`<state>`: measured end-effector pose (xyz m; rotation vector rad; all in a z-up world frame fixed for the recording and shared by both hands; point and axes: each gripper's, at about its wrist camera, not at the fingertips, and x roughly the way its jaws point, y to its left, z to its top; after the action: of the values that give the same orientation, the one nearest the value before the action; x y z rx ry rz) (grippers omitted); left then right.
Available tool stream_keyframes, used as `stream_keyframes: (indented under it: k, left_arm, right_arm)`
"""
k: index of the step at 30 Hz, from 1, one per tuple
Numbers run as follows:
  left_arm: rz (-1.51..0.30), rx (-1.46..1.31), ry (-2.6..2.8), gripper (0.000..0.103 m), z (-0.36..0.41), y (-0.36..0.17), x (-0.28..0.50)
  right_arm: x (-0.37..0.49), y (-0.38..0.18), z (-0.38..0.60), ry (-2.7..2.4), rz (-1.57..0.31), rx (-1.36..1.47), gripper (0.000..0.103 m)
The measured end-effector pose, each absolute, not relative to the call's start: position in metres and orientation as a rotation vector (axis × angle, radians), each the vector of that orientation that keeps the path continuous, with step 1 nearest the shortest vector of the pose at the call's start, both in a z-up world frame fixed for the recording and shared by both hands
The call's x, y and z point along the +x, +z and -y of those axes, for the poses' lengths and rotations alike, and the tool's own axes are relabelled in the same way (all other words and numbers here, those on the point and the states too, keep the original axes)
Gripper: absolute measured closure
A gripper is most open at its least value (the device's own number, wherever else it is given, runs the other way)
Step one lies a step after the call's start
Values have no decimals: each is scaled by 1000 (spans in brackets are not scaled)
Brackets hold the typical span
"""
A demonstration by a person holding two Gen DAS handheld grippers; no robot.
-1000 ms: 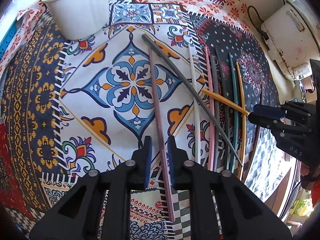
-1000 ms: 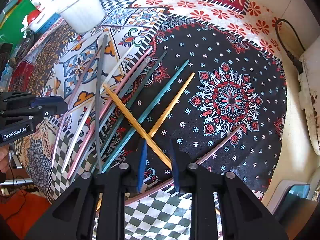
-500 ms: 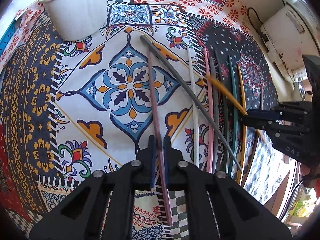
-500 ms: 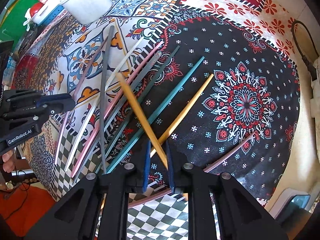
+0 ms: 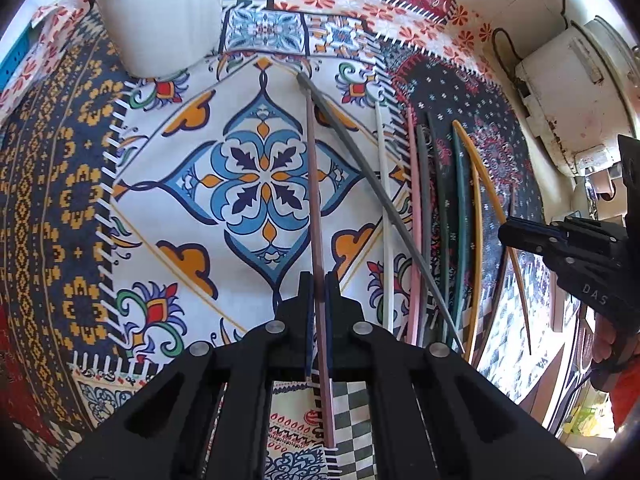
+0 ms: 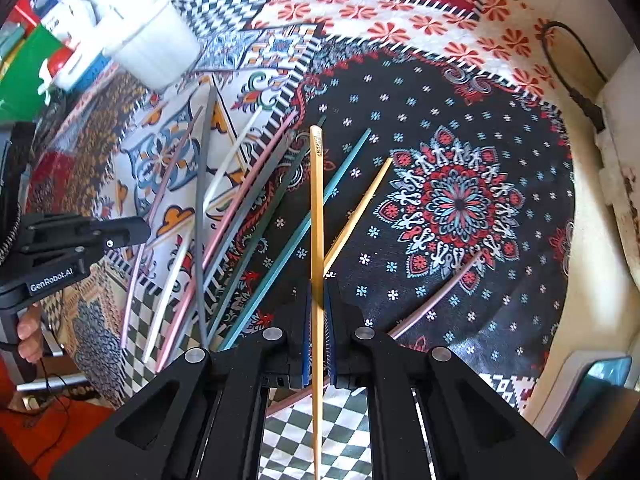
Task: Organize utensils
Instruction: 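Grasp the yellow chopstick with the right tool while the left tool grasps a brown chopstick, then lift both held chopsticks upright and carry them toward the white cup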
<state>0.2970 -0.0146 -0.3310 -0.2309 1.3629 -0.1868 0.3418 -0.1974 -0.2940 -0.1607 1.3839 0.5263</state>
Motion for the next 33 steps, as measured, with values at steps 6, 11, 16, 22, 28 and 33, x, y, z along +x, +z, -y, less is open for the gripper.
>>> stream_keyframes:
  k: [6,11,16,22,28,33]
  left_arm:
    - [-1294,-232,-169,100,4,-307,290]
    - [-1210,-230,-160,100,-3,-278,283]
    - [-1142,-234,-154,103,-9,-252,277]
    - [-1076,-212,-138,103,-14,-230,273]
    - [-1167,-230,-126,98,-17,-255,291]
    - [-1271,-212,-124,91,-2,-294,313]
  right_arm:
    - [338,-272,207,505,-1314,-87,98]
    - [336,-246,207,491,-1219,-21,98]
    - [329,-221,207,482,-1128,30,98]
    - [325,-195,198,495,-1037,48,98]
    - [325,-181,189,486,-971,34,98]
    - [328,-173,188,460,-922,51,98]
